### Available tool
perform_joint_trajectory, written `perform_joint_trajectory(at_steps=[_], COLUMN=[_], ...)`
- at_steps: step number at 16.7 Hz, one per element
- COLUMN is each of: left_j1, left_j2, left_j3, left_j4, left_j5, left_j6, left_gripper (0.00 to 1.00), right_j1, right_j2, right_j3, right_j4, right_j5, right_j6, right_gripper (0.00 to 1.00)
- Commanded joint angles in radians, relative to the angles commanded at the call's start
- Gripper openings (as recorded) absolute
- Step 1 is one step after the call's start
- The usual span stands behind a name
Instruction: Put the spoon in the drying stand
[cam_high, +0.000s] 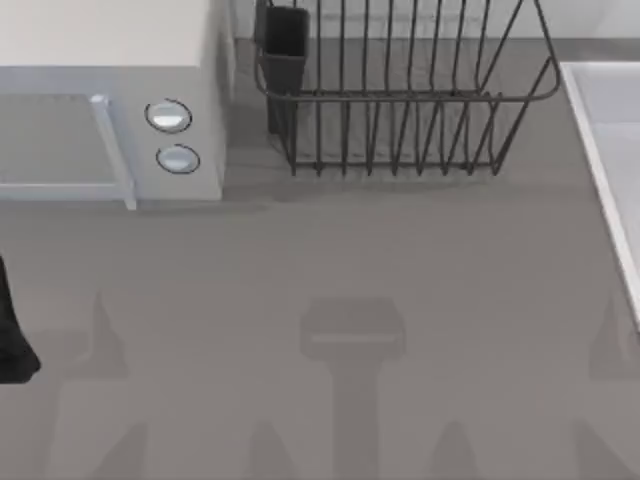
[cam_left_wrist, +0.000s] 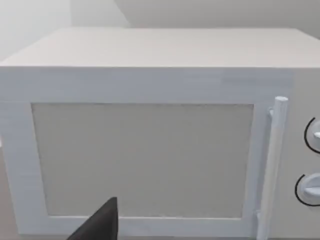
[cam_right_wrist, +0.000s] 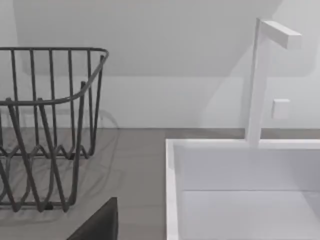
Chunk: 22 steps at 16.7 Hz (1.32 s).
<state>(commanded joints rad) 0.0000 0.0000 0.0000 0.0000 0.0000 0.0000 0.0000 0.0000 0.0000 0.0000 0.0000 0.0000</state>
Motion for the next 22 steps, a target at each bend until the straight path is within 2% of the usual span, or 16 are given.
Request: perform_joint_trajectory(at_steps=[3,6,17,22], left_j1=[0.000,0.000,0.000,0.000], left_j2=[0.000,0.000,0.000,0.000], left_j3=[0.000,0.000,0.000,0.000], left_j4=[0.000,0.000,0.000,0.000], left_j5=[0.000,0.000,0.000,0.000], left_j6=[0.000,0.000,0.000,0.000], left_gripper=[1.00,1.00,1.00,1.00], right_j1=[-0.004,-0.034,-0.253,-0.316], right_j2=[0.013,0.111,0.947,1.158], right_j3=[0.011,0.086,0.562,0.710], right_j4=[-0.013,-0.108,-0.781,-0.960], right_j5=[0.000,0.004,0.061,0.068], right_j6=[-0.013,-0.108,-0.767,-0.947], right_gripper=[1.00,1.00,1.00,1.00])
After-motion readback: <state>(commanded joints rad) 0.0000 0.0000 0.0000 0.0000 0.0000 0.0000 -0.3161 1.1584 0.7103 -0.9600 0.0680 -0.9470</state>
